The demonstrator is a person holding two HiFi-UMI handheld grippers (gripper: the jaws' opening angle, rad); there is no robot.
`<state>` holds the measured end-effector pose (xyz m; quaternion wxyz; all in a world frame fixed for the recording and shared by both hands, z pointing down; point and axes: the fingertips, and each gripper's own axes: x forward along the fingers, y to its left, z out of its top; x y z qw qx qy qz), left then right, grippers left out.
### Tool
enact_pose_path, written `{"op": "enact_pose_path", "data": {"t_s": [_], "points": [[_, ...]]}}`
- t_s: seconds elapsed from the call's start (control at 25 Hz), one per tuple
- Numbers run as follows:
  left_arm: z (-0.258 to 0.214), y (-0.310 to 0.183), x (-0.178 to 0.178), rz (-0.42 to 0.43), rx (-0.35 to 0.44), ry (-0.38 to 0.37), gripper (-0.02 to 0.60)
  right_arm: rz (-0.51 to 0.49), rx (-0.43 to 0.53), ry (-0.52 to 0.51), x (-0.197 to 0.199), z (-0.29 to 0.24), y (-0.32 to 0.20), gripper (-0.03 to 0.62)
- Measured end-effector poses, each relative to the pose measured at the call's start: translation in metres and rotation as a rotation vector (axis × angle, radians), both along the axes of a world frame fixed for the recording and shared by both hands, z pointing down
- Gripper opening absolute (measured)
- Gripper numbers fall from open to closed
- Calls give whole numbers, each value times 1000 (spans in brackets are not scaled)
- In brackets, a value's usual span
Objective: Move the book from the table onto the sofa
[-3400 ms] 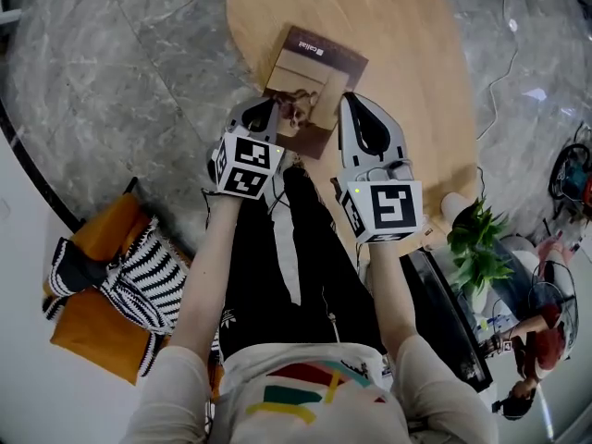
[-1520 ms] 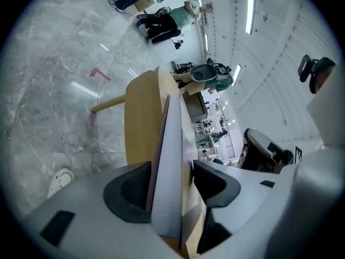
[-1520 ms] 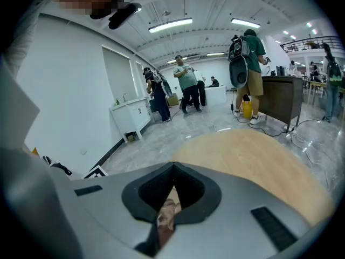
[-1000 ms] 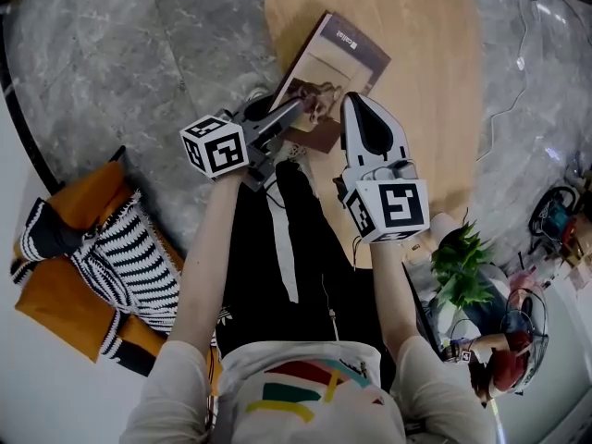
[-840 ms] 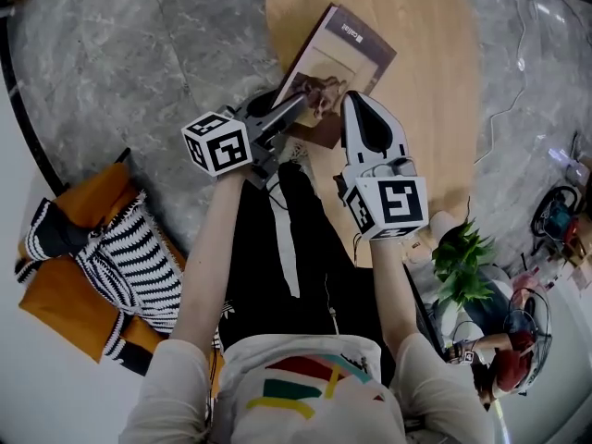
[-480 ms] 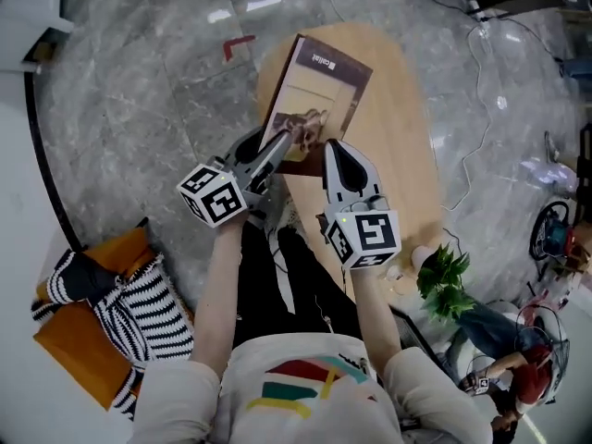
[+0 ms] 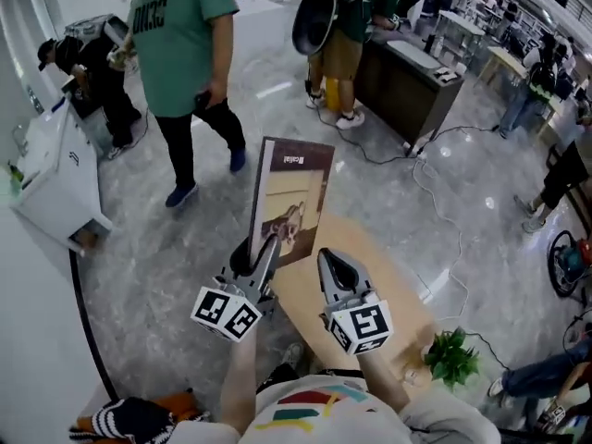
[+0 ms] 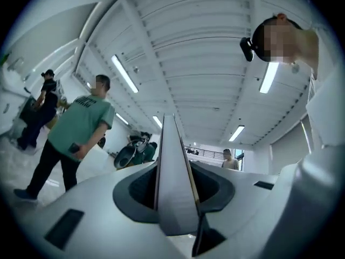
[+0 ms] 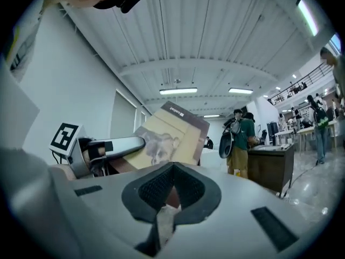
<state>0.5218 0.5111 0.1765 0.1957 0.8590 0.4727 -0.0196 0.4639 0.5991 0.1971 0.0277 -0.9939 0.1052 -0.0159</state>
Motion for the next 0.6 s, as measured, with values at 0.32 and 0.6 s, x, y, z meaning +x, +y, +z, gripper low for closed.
{"op": "enact_pose_path", "data": {"t_s": [0.32, 0.6], "points": [[-83, -10, -61, -137, 18, 264, 152, -15, -1, 159, -53, -55, -3, 12], [-101, -20, -82, -302, 133, 364, 152, 5, 28, 198, -69, -72, 3, 12]]}}
